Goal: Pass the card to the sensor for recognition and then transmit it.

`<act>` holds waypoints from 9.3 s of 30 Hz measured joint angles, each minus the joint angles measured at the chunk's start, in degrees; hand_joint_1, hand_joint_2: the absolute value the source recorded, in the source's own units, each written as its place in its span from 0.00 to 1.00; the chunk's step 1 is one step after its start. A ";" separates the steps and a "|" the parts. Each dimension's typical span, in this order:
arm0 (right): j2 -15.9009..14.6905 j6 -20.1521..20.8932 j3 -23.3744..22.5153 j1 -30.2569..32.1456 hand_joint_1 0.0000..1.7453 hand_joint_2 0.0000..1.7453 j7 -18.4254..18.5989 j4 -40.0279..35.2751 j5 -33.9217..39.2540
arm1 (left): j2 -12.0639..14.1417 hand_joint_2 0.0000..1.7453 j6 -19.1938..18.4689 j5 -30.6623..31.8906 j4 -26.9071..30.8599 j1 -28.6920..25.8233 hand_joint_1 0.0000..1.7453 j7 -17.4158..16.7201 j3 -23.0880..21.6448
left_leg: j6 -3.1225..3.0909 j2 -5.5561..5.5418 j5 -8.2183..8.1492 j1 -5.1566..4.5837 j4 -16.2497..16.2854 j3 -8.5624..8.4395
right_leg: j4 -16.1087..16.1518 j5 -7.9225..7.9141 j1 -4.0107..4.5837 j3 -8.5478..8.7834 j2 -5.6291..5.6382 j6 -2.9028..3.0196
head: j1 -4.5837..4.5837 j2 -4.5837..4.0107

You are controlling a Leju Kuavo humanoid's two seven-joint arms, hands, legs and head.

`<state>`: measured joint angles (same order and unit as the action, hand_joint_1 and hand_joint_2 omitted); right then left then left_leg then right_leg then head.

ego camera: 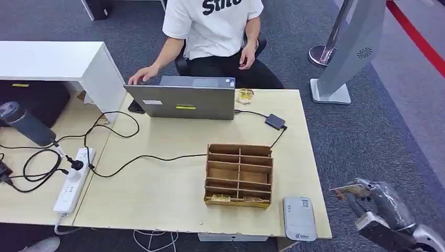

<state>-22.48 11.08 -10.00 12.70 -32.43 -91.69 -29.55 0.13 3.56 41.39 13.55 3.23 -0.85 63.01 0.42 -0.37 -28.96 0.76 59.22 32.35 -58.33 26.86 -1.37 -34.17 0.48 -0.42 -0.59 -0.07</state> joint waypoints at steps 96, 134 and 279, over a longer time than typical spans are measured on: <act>39.59 -14.75 39.76 -72.91 0.10 1.00 31.28 43.17 -15.43 | 0.83 1.00 -5.29 15.96 0.00 2.57 0.00 1.44 -0.02 | 0.65 0.37 0.55 0.31 -0.01 0.14 | -0.22 -0.45 0.22 -0.41 0.50 0.42 | 0.04 0.00; 17.56 -25.61 39.11 -23.35 0.00 1.00 7.45 -2.01 -16.45 | -0.68 1.00 -1.09 11.32 -0.02 1.42 0.00 0.92 6.69 | 0.42 0.30 0.26 0.35 -0.03 0.22 | 0.02 -0.30 0.27 -0.36 0.36 0.32 | 0.02 0.00; 24.71 -29.05 40.40 -10.28 0.00 1.00 30.03 12.15 -43.69 | -1.79 1.00 0.70 12.77 -0.02 1.86 0.00 0.39 11.91 | 0.32 0.22 0.16 0.33 -0.05 0.17 | 0.05 -0.19 0.28 -0.23 0.23 0.21 | 0.02 0.00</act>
<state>2.23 -17.97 30.41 2.43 -2.40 -79.54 -73.24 -1.66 4.26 54.16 13.53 5.08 -0.46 74.93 0.75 -0.15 -28.80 1.10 59.16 32.52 -58.29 26.67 -1.09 -34.40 0.71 -0.21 -0.57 -0.07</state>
